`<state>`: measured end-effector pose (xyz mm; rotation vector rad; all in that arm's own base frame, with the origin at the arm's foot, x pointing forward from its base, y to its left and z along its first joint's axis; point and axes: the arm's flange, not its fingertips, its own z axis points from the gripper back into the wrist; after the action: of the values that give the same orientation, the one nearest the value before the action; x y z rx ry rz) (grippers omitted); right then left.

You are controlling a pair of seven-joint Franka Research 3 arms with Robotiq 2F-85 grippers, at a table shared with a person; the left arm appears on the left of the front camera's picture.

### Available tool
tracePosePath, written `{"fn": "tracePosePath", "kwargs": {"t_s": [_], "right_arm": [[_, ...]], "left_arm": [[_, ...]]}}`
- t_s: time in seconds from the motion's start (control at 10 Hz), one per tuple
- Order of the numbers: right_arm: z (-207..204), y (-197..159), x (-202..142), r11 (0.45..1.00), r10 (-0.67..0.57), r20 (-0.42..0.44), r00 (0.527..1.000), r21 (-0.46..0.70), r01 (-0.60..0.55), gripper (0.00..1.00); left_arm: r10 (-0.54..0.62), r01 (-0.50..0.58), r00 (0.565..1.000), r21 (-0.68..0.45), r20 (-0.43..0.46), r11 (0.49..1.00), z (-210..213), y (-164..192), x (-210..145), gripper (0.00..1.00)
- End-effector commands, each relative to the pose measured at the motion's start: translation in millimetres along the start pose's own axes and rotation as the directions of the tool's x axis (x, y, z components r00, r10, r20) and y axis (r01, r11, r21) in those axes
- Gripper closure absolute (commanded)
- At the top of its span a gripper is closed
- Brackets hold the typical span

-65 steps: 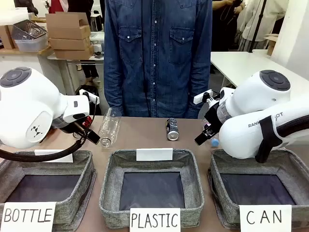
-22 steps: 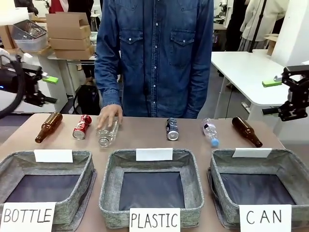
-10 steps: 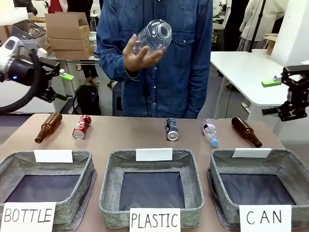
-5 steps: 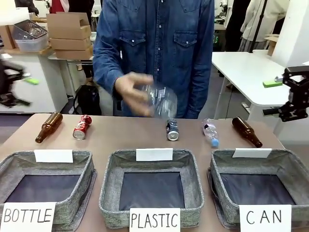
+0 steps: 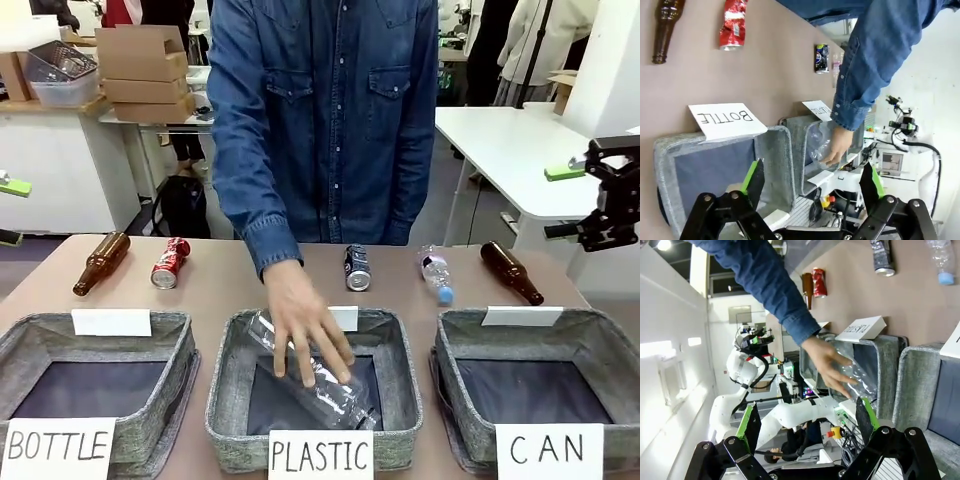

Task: Sort the can waste into the basket.
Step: Pick up the can waste from the table and place it in the right Fabric basket.

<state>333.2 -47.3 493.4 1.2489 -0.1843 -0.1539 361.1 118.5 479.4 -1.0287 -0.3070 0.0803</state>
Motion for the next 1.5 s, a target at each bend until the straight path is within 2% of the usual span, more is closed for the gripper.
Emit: {"fn": "tracePosePath", "kwargs": {"t_s": [0.0,0.1,0.2,0.5,0.6,0.7,0.8,0.9,1.1,1.3,1.4], "right_arm": [[-1.3,1.5,3.0,0.999,0.028,0.004,1.000,0.023,-0.028,0.00],[-1.3,1.5,3.0,0.999,0.028,0.004,1.000,0.023,-0.028,0.00],[-1.3,1.5,3.0,0.999,0.028,0.004,1.000,0.023,-0.028,0.00],[-1.3,1.5,3.0,0.999,0.028,0.004,1.000,0.023,-0.028,0.00],[-1.3,1.5,3.0,0.999,0.028,0.004,1.000,0.023,-0.028,0.00],[-1.3,1.5,3.0,0.999,0.028,0.004,1.000,0.023,-0.028,0.00],[-1.3,1.5,3.0,0.999,0.028,0.004,1.000,0.023,-0.028,0.00],[-1.3,1.5,3.0,0.999,0.028,0.004,1.000,0.023,-0.028,0.00],[-1.3,1.5,3.0,0.999,0.028,0.004,1.000,0.023,-0.028,0.00],[-1.3,1.5,3.0,0.999,0.028,0.004,1.000,0.023,-0.028,0.00],[-1.3,1.5,3.0,0.999,0.028,0.004,1.000,0.023,-0.028,0.00]], "left_arm": [[-0.002,0.008,0.996,0.064,-0.092,0.998,-30.5,-5.9,36.0,0.00],[0.001,0.006,0.992,0.056,-0.125,0.998,-31.4,-5.7,47.5,0.00],[0.022,-0.017,0.994,0.049,-0.104,0.999,-20.5,-1.0,46.5,0.00],[0.073,-0.072,0.997,-0.035,0.020,0.997,16.8,32.0,3.5,0.00],[0.074,-0.072,0.997,-0.050,0.035,0.996,16.3,37.2,-3.8,0.00],[0.051,-0.051,0.999,-0.053,-0.014,0.997,2.0,33.8,4.3,0.00],[0.060,-0.061,0.997,-0.004,-0.054,0.998,-18.6,25.4,20.7,0.00],[0.039,-0.036,0.989,0.025,-0.140,0.999,-47.1,12.3,44.9,0.00],[0.071,-0.029,0.958,0.153,-0.277,0.988,-108.3,-12.1,104.9,0.00],[0.090,-0.008,0.953,0.273,-0.291,0.962,-152.4,-19.9,146.2,0.00],[0.094,0.006,0.961,0.361,-0.260,0.933,-172.8,-20.2,158.8,0.00]]}}
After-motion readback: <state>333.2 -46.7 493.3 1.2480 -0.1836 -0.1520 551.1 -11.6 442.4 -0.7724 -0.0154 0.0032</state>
